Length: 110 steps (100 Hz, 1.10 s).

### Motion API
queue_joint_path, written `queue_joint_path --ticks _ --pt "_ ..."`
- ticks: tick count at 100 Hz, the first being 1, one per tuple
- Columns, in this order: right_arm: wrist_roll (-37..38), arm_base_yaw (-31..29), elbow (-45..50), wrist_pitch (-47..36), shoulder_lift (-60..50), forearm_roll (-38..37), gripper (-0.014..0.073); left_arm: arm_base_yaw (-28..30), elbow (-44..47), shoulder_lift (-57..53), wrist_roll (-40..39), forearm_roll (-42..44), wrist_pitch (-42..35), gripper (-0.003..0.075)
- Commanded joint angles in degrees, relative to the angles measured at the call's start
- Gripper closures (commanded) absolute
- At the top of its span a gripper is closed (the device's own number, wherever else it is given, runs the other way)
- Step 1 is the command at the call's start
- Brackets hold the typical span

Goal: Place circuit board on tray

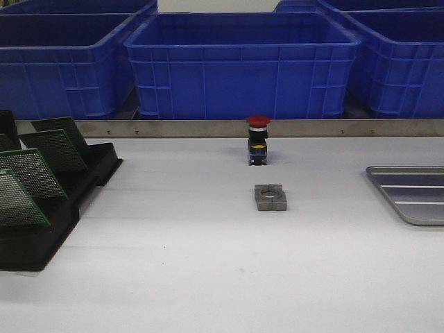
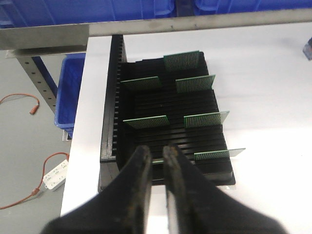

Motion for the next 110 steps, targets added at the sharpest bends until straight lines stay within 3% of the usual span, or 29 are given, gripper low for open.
queue_joint_path --ticks 1,7,14,22,29,56,69,86,110 --pt "0.1 -0.4 -0.7 -4.8 -1.5 -0.8 0.0655 0.1 -4.2 4.3 4.0 -2.3 -2.1 0.0436" --pt "0.1 -0.4 -0.7 -4.8 -1.5 -0.8 0.0655 0.1 -5.3 7.0 8.9 -3.4 -1.7 0.0307" --pt "0.1 -0.4 -0.7 -4.8 -1.5 -0.8 0.0655 0.1 -5.9 9.6 15.1 -3.4 -1.7 0.0247" --pt "0.1 -0.4 -0.7 -4.8 -1.5 -0.8 0.0655 0.1 -5.9 11.9 26.8 -4.6 -0.3 0.0249" --pt "0.1 -0.4 -0.7 -4.8 -1.5 -0.8 0.0655 0.1 -5.9 14.2 44.1 -8.7 3.7 0.0251" --pt "0.1 -0.4 -0.7 -4.8 -1.5 -0.8 0.0655 0.1 -5.9 21.4 70.8 -12.1 6.2 0.0301" --pt "0.1 -0.4 -0.7 -4.8 -1.5 -0.8 0.0655 0.1 -5.9 25.3 76.1 -10.2 6.2 0.0301" --pt "0.1 -0.4 -0.7 -4.8 -1.5 -0.8 0.0655 0.1 -5.9 30.3 76.2 -3.5 5.6 0.0301" --pt "0.1 -0.4 -0.7 -4.8 -1.5 -0.8 0.0655 0.1 -5.9 36.3 76.2 -3.2 -0.8 0.0301"
